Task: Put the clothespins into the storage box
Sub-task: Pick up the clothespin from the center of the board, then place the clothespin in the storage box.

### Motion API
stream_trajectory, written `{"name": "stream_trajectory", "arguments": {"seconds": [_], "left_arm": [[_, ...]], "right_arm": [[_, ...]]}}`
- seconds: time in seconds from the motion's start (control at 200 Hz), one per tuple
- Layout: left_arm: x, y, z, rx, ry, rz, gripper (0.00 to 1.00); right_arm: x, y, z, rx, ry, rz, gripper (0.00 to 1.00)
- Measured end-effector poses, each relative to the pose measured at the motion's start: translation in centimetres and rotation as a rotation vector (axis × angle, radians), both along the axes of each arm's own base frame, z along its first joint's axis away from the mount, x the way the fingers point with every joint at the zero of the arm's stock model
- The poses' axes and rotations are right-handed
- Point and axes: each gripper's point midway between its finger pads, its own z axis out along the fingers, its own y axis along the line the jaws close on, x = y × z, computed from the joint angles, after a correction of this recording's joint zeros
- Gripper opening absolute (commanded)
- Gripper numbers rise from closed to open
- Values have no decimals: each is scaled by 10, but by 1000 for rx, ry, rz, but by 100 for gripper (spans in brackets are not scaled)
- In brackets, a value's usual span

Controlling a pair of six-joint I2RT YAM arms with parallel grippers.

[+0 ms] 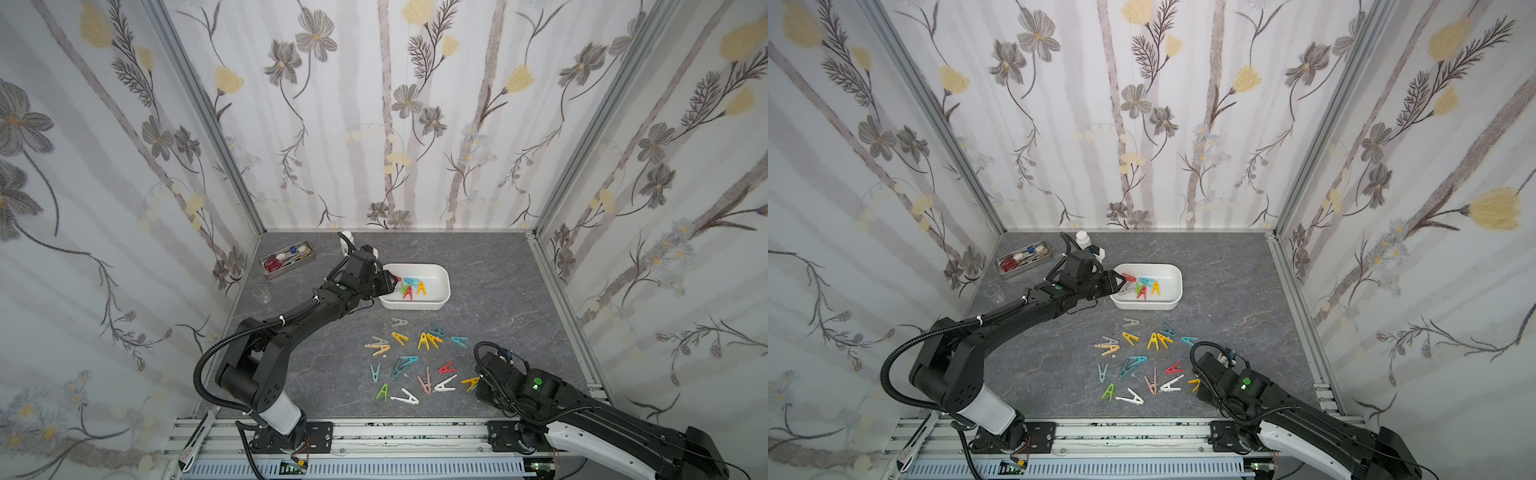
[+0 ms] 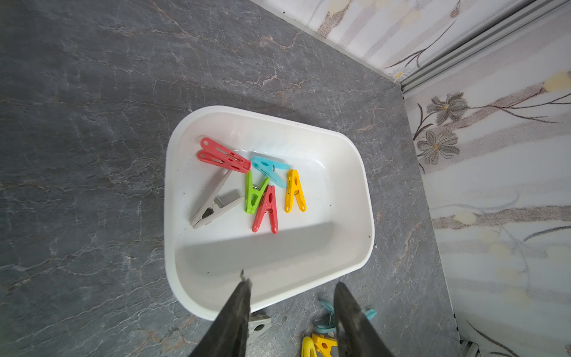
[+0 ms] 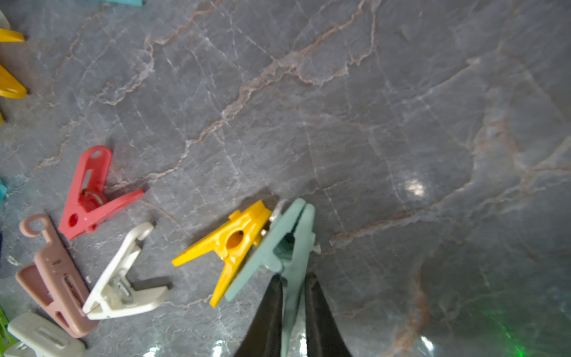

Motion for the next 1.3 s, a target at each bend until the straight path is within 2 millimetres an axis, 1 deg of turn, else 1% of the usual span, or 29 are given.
{"name": "stream_trajectory", "arguments": {"seconds": [0.11, 0.215, 0.3, 0.385, 0.48, 0.535, 0.62, 0.69, 0.754, 0.844, 0.909, 0.974, 1.029, 1.119, 1.194, 1.299], "left_arm": [[0, 0, 0, -1, 0, 0, 44], [0, 0, -1, -1, 3, 1, 44], [1, -1, -8, -2, 24, 3, 44], [2, -2, -17, 0, 58, 3, 43], [4, -5, -11, -13, 53, 3, 43], [7, -6, -6, -24, 44, 7, 43], [6, -5, 0, -31, 39, 14, 43], [5, -2, 6, -29, 29, 24, 43], [3, 2, 11, -25, 18, 36, 43], [-4, 12, 15, -6, 16, 61, 44], [-9, 20, 18, 9, 12, 82, 44], [-14, 28, 21, 25, 9, 103, 44], [-19, 35, 24, 40, 6, 121, 44], [-26, 46, 27, 62, 5, 149, 44], [-32, 55, 27, 81, 14, 170, 44], [-41, 64, 22, 103, 35, 194, 44]], "right_arm": [[0, 1, 4, -5, 6, 1, 4], [5, 6, 16, -1, -6, 15, 1], [14, 14, 35, 6, -33, 30, 1], [25, 21, 59, 20, -85, 40, 1], [40, 29, 86, 20, -150, 60, 1], [52, 34, 103, 9, -180, 74, 1], [77, 46, 130, -7, -237, 104, 1], [98, 55, 144, -19, -264, 131, 1], [122, 63, 157, -15, -299, 147, 1], [157, 76, 170, 5, -329, 187, 1], [183, 88, 177, 18, -348, 232, 1], [211, 100, 178, 19, -356, 277, 1], [231, 112, 176, 43, -353, 326, 1], [263, 123, 169, 54, -351, 376, 2], [283, 132, 161, 66, -348, 414, 3], [300, 143, 152, 70, -343, 467, 5]]}}
